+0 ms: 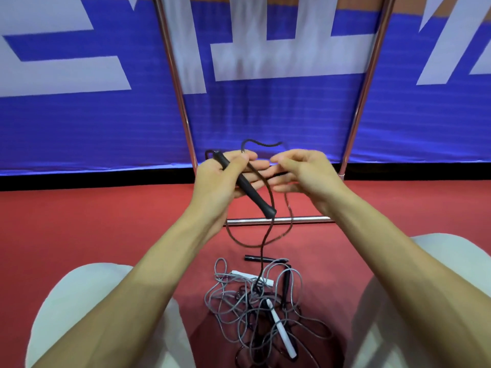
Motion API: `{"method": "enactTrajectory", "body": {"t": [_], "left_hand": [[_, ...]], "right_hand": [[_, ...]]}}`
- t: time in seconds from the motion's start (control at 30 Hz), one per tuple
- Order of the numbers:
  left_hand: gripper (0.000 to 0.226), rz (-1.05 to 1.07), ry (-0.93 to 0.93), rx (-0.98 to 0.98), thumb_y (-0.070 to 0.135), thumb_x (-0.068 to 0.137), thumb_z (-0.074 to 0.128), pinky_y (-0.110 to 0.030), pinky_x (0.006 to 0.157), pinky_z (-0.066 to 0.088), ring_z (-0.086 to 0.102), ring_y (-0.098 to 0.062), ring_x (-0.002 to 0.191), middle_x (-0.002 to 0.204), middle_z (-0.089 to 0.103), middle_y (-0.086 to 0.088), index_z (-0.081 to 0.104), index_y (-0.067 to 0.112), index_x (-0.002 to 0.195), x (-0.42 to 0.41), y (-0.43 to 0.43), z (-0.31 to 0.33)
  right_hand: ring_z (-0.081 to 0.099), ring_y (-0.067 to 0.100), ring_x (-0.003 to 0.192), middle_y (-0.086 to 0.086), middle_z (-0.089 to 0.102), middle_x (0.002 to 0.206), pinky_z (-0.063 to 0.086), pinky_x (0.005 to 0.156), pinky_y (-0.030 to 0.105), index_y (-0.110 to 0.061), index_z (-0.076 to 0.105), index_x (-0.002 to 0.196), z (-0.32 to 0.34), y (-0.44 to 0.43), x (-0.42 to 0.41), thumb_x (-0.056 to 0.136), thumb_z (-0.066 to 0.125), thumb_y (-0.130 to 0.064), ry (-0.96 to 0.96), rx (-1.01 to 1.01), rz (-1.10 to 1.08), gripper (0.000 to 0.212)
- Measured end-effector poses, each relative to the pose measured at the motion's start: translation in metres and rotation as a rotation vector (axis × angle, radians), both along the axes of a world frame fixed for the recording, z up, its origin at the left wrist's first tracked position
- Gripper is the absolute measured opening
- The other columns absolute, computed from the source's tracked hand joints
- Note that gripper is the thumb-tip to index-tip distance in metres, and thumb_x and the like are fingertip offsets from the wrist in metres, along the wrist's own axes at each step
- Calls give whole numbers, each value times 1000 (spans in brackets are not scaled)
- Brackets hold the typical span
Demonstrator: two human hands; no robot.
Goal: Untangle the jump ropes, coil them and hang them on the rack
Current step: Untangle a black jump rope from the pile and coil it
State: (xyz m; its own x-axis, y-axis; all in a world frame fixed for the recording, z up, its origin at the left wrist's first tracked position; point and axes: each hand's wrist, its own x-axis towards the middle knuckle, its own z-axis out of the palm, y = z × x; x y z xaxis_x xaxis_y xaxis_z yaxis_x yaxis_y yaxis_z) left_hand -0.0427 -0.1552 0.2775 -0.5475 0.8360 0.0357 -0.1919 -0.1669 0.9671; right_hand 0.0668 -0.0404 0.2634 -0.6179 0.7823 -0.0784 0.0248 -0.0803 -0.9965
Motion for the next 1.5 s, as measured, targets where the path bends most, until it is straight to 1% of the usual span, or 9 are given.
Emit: {"method": "enactTrajectory", "body": {"t": [0.17,0.27,0.4,0.67,0.87,1.0,1.13,1.33,1.5], "left_hand": [[14,37,-285,226,9,102,43,-32,78,59,73,-27,91,90,75,-11,55,7,94,-15,-2,12],[20,56,-440,353,10,103,40,-33,83,59,72,-27,97,97,74,-10,55,8,90,-25,-6,15],[17,69,-512,394,10,103,41,-35,85,59,71,-27,101,103,72,-12,55,8,93,-32,-10,15],[19,158,-45,62,18,104,42,-31,82,58,70,-21,102,113,69,-7,56,16,117,-38,-8,4],[27,-210,410,-285,7,101,46,-24,79,52,66,-16,99,116,69,-11,65,24,108,-17,-3,-12],[23,-419,436,-325,7,101,47,-16,82,54,69,-13,95,110,70,-11,66,14,113,-6,-4,-17],[16,-385,397,-246,8,100,48,-32,84,59,72,-26,89,94,73,-13,64,10,101,3,-2,-19],[18,-260,281,-122,7,102,45,-34,75,61,74,-30,80,82,74,-9,61,9,94,13,0,-17],[16,-76,-38,72,9,103,40,-36,74,60,74,-32,85,83,74,-10,54,10,93,1,2,-2]], "right_hand": [[62,19,75,13,65,88,54,65,25,1,64,98,-16,-11,-6,84,39,19,-300,193,335,34],[63,8,77,3,68,88,52,78,28,-10,66,91,-25,-18,-9,83,52,13,-445,454,489,29],[63,11,71,8,68,82,58,73,32,-17,62,79,-27,-26,-15,88,60,-1,-352,472,386,19],[65,30,66,13,65,76,60,62,38,-16,52,92,-14,-20,-9,94,46,7,-22,278,34,23],[69,24,61,9,65,71,58,57,35,-9,51,97,18,-13,3,97,42,5,372,85,-48,17],[71,28,69,10,64,71,57,62,33,-7,48,95,28,-4,11,98,40,4,606,-139,-114,14],[72,29,75,13,66,74,58,63,31,-6,46,90,25,3,13,98,41,4,755,-359,-152,14],[72,26,74,17,65,89,59,68,29,1,54,93,15,7,10,95,52,-4,519,-311,-265,6],[69,19,67,9,68,86,58,60,26,-7,57,93,9,2,7,96,49,-5,110,-103,-93,9]]}}
